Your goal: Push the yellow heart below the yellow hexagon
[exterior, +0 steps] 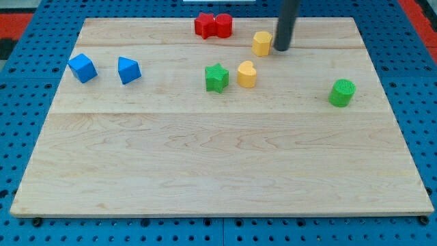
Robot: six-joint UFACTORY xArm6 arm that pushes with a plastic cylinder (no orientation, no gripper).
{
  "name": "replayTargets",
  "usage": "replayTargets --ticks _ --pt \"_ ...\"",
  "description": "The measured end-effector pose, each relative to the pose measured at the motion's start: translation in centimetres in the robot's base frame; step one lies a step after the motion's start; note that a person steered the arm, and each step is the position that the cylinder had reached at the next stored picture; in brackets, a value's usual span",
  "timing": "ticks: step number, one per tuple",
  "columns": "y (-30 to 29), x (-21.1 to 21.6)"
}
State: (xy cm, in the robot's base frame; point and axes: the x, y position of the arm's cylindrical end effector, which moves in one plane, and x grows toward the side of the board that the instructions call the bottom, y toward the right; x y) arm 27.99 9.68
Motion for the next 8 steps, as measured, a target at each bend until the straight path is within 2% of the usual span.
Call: replayTargets --ticks 3,4,5,6,7,8 --pt "-7.3 -3.0" --pt "-2.3 -0.6" --pt "0.7 6.1" --pt "-1.7 10.6" --pt "-8.0 7.5" --pt "-8.8 4.6"
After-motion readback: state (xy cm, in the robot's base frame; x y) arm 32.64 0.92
